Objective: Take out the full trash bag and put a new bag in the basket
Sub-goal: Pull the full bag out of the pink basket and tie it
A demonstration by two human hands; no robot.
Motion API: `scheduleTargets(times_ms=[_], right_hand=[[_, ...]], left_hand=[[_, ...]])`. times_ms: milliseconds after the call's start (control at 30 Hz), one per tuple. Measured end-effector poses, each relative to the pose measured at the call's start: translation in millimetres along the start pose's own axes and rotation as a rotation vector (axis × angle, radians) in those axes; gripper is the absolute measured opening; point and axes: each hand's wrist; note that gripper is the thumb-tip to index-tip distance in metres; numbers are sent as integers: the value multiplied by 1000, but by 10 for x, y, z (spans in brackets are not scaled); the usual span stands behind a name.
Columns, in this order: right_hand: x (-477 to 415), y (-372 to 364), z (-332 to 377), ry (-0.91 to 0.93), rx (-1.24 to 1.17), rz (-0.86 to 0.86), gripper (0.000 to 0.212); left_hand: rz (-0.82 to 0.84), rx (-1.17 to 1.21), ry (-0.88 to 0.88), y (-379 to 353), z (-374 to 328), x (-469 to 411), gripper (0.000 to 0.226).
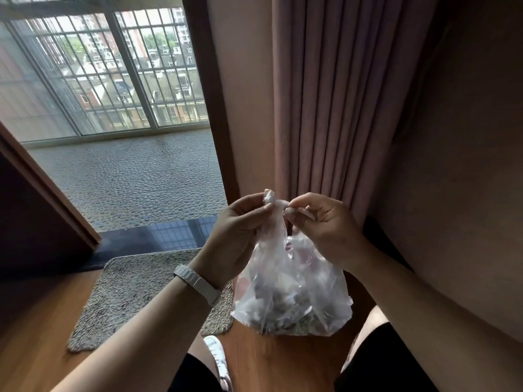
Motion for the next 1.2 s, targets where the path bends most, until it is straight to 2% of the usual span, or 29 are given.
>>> scheduleTargets(times_ms=[133, 233, 433, 567, 700, 867, 1000, 1200], right_hand=[[19, 3, -19, -49, 7, 31, 0], [34, -2, -8, -64, -15, 0, 8], [-21, -69, -50, -82, 92, -73, 13], [-31, 129, -153, -181, 43, -132, 8], [-33, 356, -301, -225, -36, -192, 15], [-23, 526, -470, -273, -26, -322, 23], [-33, 501, -475, -257, 8, -347, 23], [-152, 286, -142, -92, 148, -180, 18]], left_hand=[[-64, -121, -32, -51, 5, 6, 10], [-105, -106, -59, -57, 35, 34, 4], [-227, -69, -2, 35, 57, 40, 15], [-350, -172, 42, 251, -5, 53, 19], [-432, -324, 45, 518, -89, 108, 16], [-576, -485, 7, 723, -98, 177, 15], [-524, -575, -65, 675, -121, 160, 17], [-255, -661, -202, 348, -237, -27, 17]])
Point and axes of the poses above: each hand's wrist, its own x-axis away from the middle knuckle, its own y-axis out of the back of the hand, z = x × y, and after that the axes turned 13 degrees about -y, right-handed
